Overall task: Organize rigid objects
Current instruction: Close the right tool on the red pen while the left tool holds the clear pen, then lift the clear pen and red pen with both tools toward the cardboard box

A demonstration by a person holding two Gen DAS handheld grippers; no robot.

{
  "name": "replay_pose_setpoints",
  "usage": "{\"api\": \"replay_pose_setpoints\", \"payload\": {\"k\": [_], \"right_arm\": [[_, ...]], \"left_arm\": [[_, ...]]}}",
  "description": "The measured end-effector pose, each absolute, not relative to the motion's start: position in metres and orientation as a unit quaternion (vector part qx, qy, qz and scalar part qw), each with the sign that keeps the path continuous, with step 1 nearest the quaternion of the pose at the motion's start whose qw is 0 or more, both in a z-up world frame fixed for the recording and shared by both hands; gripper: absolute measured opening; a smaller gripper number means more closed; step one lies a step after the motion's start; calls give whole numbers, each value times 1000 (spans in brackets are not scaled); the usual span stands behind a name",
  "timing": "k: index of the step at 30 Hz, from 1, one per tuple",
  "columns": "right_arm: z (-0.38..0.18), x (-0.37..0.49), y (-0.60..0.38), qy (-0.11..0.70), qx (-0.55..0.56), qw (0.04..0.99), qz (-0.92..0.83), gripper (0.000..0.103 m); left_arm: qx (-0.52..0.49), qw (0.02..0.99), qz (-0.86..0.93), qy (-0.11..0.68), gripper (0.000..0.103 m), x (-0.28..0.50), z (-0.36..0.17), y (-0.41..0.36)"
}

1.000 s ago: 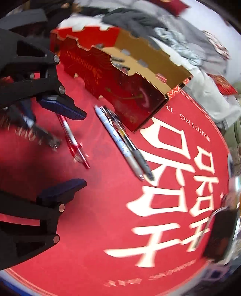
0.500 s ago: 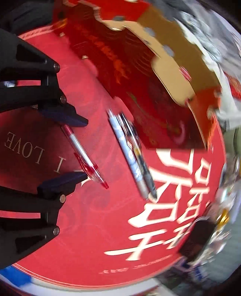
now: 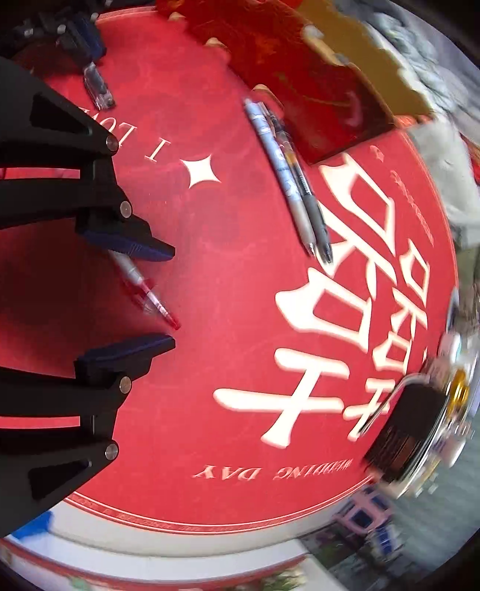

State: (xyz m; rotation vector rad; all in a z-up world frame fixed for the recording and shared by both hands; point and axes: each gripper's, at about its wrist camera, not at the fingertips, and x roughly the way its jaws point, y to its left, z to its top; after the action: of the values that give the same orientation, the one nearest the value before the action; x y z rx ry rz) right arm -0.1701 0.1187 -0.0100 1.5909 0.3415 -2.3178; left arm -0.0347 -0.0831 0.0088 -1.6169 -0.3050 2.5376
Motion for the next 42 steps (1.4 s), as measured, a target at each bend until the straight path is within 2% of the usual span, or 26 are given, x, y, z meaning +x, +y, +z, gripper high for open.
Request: {"api": "replay_pose_setpoints", "payload": {"k": [6, 7, 11, 14, 16, 19, 24, 29, 37, 42], "right_arm": [[-18, -135, 119, 57, 572, 101, -812, 44], [-22, -133, 118, 46, 569, 90, -816, 47], [-18, -130, 93, 85, 553, 112, -821, 47], [-13, -136, 85, 95, 551, 133, -819, 37], [-13, -139, 87, 93, 549, 133, -820, 22], [-10, -140, 94, 92, 547, 145, -820, 11], [-12, -121, 103, 80, 538, 168, -822, 11], [-14, -99, 108, 93, 519, 172, -832, 11], [-20, -101, 101, 119, 499, 176, -840, 11], [-18, -108, 103, 104, 516, 177, -831, 11]], "left_arm": [[-545, 70, 833, -70, 12, -47, 5, -66], [-545, 71, 833, -68, 12, -47, 4, -64], [-543, 87, 834, -45, 12, -50, 4, -58], [-546, 91, 831, -50, 12, -53, 5, -58], [-550, 92, 829, -51, 12, -58, 4, -56], [-552, 99, 828, -25, 10, -62, 4, -46], [-550, 121, 827, -12, 10, -56, 4, -34], [-552, 121, 824, -44, 10, -57, 2, -41], [-547, 129, 827, -14, 11, -55, 2, -35], [-549, 116, 828, 22, 10, -55, 3, -23]]}}
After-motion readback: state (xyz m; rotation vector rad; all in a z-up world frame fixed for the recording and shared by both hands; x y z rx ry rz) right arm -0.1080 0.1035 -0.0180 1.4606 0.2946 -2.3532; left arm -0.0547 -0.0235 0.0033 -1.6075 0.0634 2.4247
